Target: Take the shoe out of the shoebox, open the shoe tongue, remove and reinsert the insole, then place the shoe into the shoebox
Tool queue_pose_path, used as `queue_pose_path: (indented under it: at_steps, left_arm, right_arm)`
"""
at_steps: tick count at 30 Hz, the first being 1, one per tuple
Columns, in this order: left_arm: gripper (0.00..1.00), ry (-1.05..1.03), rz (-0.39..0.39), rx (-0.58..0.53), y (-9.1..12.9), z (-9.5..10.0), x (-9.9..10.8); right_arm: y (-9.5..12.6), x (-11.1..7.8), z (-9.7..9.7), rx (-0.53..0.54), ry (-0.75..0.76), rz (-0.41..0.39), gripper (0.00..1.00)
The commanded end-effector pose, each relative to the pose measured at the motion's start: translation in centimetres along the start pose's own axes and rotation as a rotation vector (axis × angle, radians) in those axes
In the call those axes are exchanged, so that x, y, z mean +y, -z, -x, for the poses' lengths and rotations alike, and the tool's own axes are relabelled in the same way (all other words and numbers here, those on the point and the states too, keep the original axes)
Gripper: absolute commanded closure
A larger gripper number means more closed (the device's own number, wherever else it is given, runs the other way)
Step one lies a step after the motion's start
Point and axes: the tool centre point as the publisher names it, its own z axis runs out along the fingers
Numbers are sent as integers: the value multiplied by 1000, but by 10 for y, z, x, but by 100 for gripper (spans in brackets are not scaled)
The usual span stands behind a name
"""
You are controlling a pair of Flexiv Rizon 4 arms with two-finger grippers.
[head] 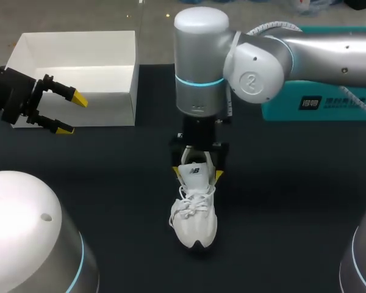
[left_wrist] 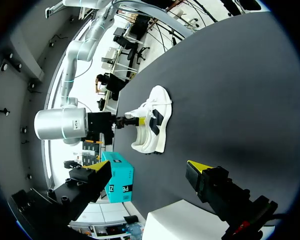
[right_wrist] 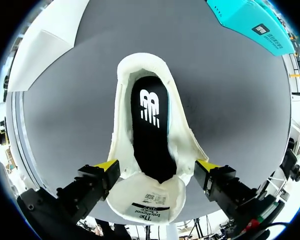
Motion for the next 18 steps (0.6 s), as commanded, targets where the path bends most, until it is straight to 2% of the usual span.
queue_pose_path:
  at_steps: [1,6,10,13,18]
  left_arm:
    - [0,0,2,4,0,0,-1]
    - [0,0,2,4,0,0,-1]
    - [0,0,2,4,0,0,-1]
    - [0,0,2,4,0,0,-1]
    - [0,0,2,4,0,0,-1]
  right_arm:
    - [10,-5,-7,1,6,20,0]
    - [24,1,-16,13,23,75,0]
    - [36,-4,-20,2,18,92,0]
    - [38,-10,-16,-32,-25,110,0]
    - [42,-25,-2,-32,-59,116,0]
